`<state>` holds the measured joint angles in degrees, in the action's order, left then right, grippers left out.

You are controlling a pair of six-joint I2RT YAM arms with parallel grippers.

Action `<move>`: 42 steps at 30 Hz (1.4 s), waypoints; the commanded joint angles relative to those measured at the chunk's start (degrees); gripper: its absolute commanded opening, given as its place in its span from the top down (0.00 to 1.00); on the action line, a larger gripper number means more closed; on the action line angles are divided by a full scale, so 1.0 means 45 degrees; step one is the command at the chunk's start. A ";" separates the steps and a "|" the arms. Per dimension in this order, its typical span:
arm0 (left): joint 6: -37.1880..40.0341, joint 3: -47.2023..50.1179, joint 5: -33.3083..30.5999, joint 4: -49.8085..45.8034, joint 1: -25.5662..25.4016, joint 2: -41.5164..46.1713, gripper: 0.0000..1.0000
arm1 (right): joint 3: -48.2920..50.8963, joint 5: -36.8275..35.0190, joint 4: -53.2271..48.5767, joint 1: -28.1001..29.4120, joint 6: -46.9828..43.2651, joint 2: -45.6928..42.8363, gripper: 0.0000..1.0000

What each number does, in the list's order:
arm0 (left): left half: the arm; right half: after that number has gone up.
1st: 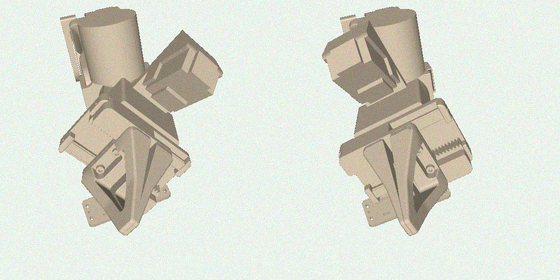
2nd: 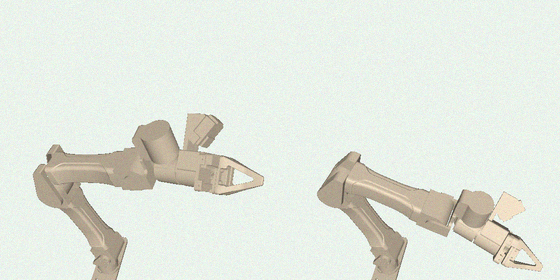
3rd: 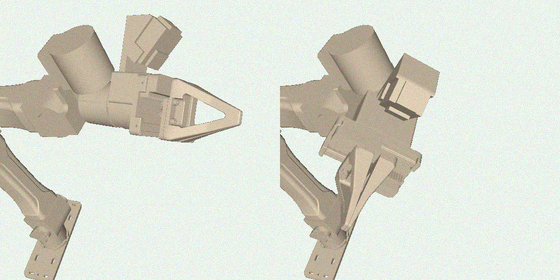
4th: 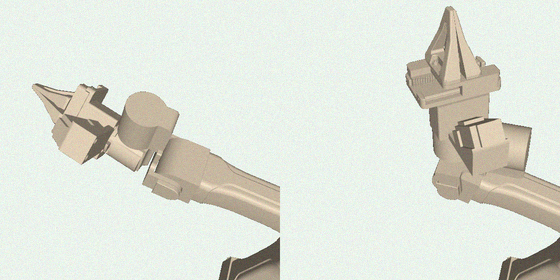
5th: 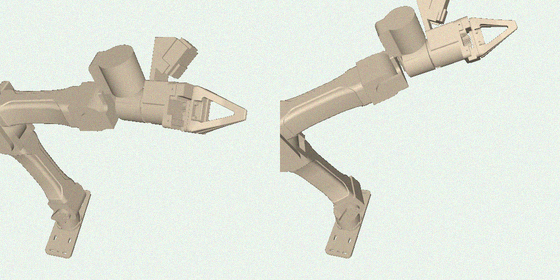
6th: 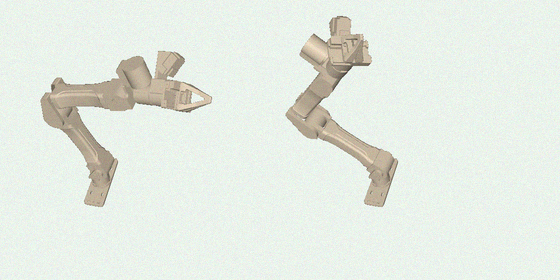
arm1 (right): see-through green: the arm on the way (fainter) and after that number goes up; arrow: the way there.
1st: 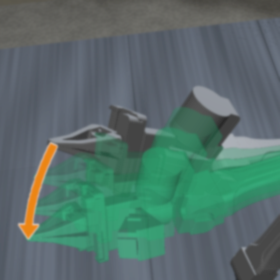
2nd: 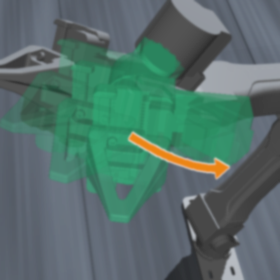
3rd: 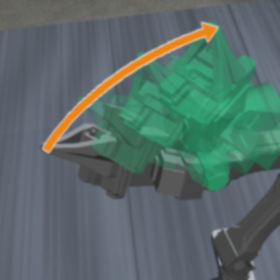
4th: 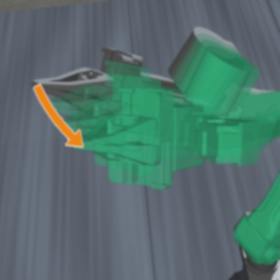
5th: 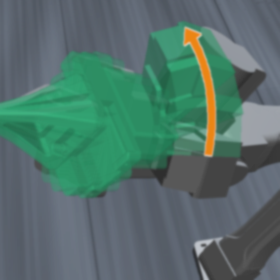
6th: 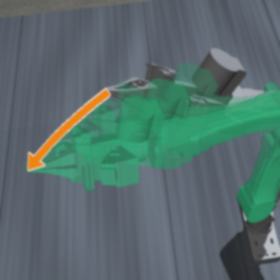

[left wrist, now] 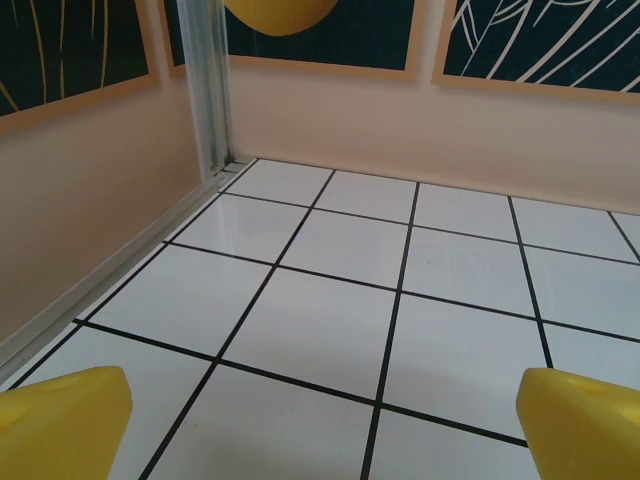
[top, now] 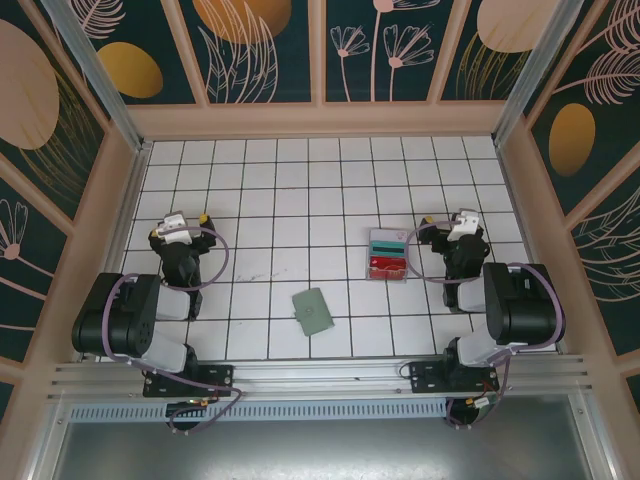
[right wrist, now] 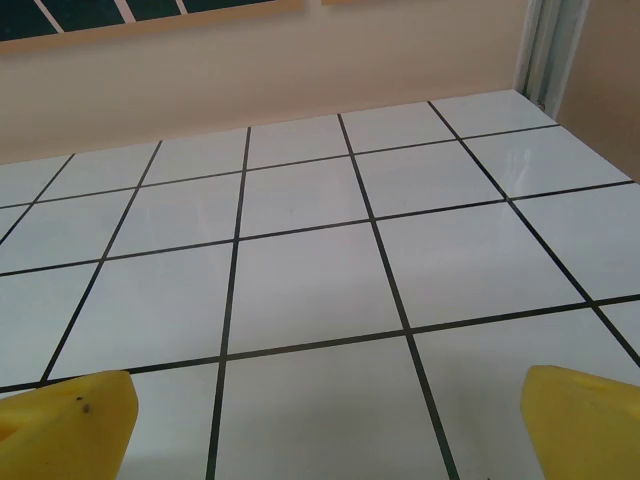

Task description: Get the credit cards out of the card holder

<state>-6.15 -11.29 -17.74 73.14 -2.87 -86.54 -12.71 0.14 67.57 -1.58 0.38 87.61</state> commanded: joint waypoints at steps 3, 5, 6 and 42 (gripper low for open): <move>0.0137 -0.0234 0.0209 0.0486 0.0121 -0.0127 0.01 | -0.0223 0.0340 0.0726 -0.0135 0.0130 0.0139 0.01; 0.0132 -0.0245 0.0209 0.0484 0.0130 -0.0124 0.01 | -0.0237 0.0342 0.0730 -0.0135 0.0133 0.0138 0.01; 0.0136 -0.0245 0.0212 0.0485 0.0131 -0.0124 0.01 | -0.0223 0.0340 0.0735 -0.0126 0.0131 0.0140 0.01; -0.5569 -0.8710 0.3268 -1.7153 0.0150 0.4779 0.03 | -0.5563 -0.0548 -1.3406 -0.0412 0.5170 -0.6417 0.01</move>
<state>-24.95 -49.58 -11.64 6.79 -2.50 -65.91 -34.61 -5.82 22.15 -3.33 18.81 59.68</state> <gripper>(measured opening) 0.972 0.987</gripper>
